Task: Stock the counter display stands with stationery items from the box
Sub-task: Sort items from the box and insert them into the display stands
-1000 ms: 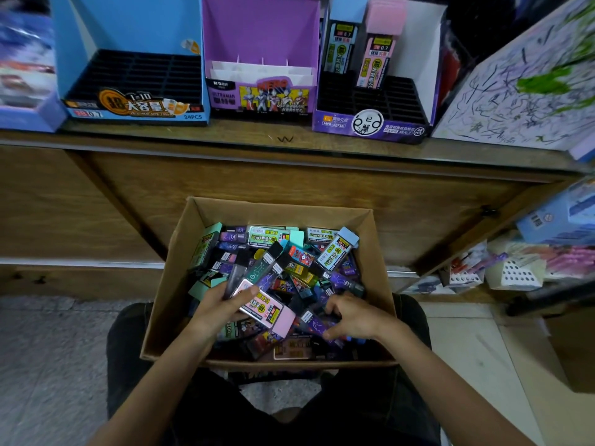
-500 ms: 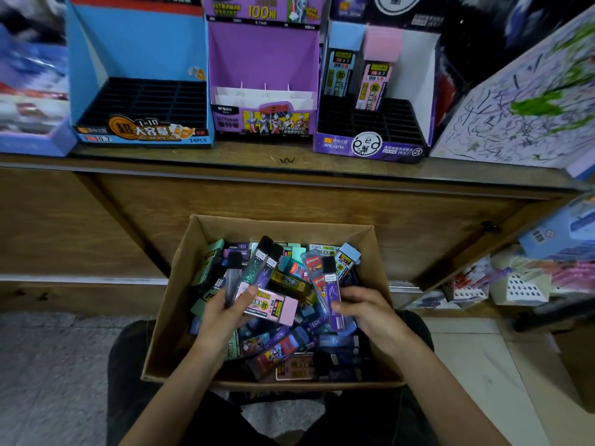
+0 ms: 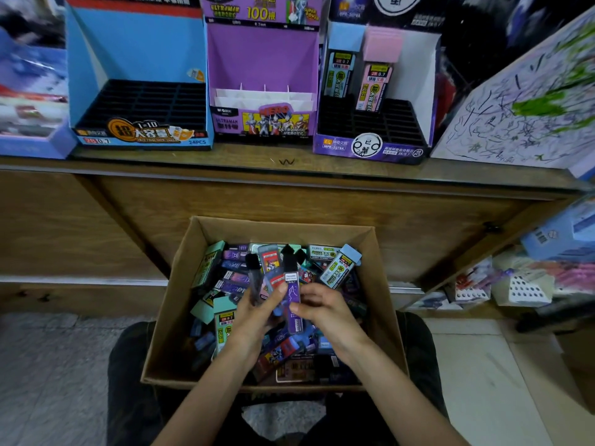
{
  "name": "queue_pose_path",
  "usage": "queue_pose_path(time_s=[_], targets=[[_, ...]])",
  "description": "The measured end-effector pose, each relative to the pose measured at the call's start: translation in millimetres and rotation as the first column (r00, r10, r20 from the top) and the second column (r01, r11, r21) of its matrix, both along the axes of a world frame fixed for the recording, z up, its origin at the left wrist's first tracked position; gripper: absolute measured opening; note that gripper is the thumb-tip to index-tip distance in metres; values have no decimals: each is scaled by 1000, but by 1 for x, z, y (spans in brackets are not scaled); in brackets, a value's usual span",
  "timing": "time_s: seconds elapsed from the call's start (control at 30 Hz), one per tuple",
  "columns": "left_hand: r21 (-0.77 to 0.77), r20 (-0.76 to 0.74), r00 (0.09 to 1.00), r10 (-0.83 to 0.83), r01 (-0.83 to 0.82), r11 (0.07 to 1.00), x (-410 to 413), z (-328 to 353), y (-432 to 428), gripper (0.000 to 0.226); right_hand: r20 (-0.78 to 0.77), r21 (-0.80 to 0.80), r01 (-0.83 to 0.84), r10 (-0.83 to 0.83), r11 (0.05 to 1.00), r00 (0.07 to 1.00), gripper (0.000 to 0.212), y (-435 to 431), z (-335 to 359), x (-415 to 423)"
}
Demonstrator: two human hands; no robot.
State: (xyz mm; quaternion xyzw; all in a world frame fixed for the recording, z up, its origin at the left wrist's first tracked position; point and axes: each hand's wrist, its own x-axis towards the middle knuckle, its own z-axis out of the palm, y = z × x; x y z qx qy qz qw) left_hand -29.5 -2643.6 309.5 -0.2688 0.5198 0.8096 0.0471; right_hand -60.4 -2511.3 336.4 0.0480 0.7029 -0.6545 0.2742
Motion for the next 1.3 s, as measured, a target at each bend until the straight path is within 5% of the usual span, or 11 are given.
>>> queue_pose_path(time_s=[0.23, 0.5, 0.7, 0.9, 1.3], targets=[[40, 35, 999, 17, -18, 999, 0, -4, -2, 43, -12, 13, -60, 60, 998, 998, 22, 0, 4, -1], [-196, -36, 999, -26, 19, 981, -1, 14, -10, 48, -67, 89, -25, 31, 996, 997, 19, 13, 18, -13], [-316, -161, 974, -161, 104, 943, -13, 50, -34, 45, -139, -26, 25, -28, 999, 990, 37, 20, 56, -34], [-342, -250, 951, -185, 92, 935, -31, 93, -52, 38, -165, -246, 82, -126, 966, 978, 4, 17, 107, -60], [-277, -252, 958, -137, 64, 959, -47, 134, -101, 44, -508, -174, -36, -59, 984, 859, 11, -47, 211, -135]])
